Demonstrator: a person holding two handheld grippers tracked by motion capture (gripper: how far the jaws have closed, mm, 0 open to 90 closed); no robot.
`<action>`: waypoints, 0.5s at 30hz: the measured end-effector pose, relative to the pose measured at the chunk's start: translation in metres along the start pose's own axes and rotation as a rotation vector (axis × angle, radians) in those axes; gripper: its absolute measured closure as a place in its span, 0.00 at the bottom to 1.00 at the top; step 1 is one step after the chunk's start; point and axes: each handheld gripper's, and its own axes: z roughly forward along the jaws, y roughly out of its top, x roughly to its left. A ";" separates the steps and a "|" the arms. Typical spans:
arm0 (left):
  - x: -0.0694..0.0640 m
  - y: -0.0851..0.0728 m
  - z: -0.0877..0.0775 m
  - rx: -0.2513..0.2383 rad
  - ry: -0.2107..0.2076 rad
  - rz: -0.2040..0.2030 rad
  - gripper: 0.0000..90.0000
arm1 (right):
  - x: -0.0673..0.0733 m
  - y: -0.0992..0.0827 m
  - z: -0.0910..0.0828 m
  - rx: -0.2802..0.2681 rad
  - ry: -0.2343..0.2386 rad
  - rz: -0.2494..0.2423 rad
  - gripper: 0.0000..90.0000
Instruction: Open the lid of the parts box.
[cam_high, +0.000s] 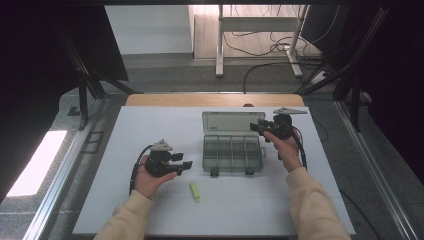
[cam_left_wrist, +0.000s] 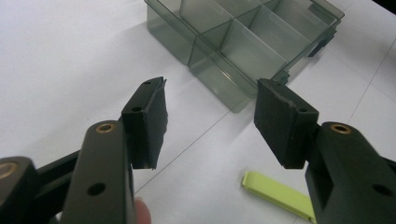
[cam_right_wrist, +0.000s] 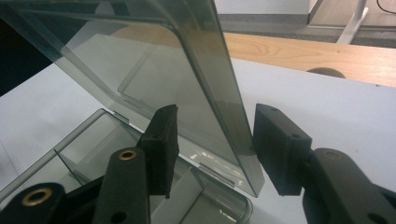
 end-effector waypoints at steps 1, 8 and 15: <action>0.000 0.000 0.000 0.001 -0.002 0.000 0.49 | 0.000 0.000 0.000 0.003 0.000 0.001 0.57; 0.000 0.000 0.001 0.009 -0.006 -0.003 0.49 | -0.004 -0.002 0.003 0.012 -0.005 0.009 0.60; -0.001 0.000 0.002 0.020 -0.013 -0.006 0.49 | -0.007 -0.004 0.005 0.009 -0.014 0.012 0.62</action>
